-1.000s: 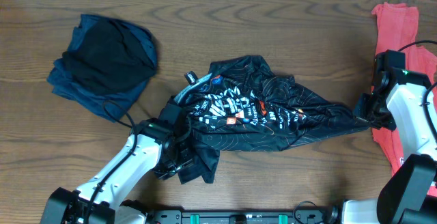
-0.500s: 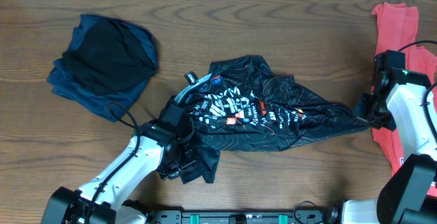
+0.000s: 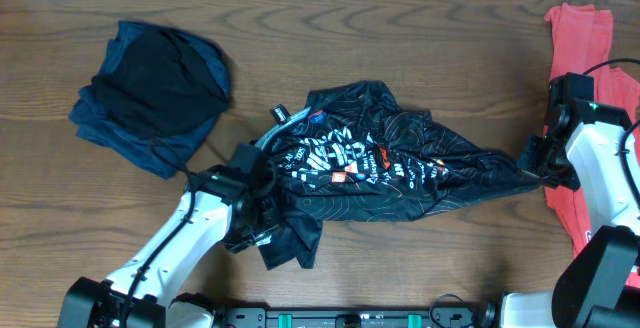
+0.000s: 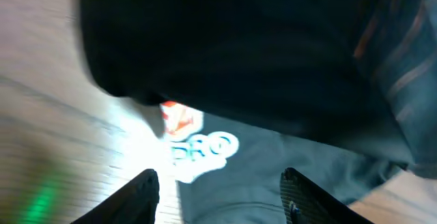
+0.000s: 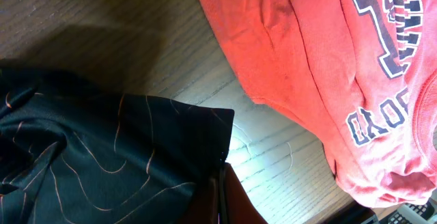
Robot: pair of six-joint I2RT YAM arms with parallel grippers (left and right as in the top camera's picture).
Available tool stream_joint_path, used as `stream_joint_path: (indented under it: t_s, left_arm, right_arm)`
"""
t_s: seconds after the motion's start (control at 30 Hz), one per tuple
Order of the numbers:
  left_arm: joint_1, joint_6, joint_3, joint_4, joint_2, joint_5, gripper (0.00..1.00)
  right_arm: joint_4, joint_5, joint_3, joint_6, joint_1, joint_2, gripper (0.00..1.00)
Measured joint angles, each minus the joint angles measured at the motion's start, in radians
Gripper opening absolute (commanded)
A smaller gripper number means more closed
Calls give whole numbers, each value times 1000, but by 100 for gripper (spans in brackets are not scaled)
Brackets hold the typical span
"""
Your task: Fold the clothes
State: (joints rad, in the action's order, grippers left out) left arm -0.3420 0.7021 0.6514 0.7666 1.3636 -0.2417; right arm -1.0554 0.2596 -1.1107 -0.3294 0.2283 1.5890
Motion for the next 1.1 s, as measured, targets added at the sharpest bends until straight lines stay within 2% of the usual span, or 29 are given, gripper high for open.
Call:
stream_joint_path:
  t_s: [0.03,0.1,0.27,0.67,0.7,0.83,0.9,1.0,1.1]
  left_arm:
    - [1,-2,0,9,0,9,60]
    - [2,0,-2,23,0,18,69]
    - [2,7,-23,10,0,28,80]
    - [2,-49,-26,-61,62,-49,79]
    - [2,-52,-25,-61,72,-64,75]
    - [6,-53,-18,-63,98,-119,46]
    - [6,-68,-17,-69,111,-145,27]
    - [6,-62,-18,-70,121,-157,6]
    - [6,-77,-19,-48,128,-166,6]
  right_arm:
    - [0,0,0,0,0,0,1]
    - [0,0,0,0,0,0,1]
    - [0,0,0,0,0,0,1]
    - [0,-11,0,6,0,0,1]
    - [0,-13,0,8,0,0,1]
    - [0,-17,0,11,0,0,1]
    - [0,-17,0,11,0,0,1]
    - [1,-18,0,11,0,0,1]
    - [1,-18,0,11,0,0,1]
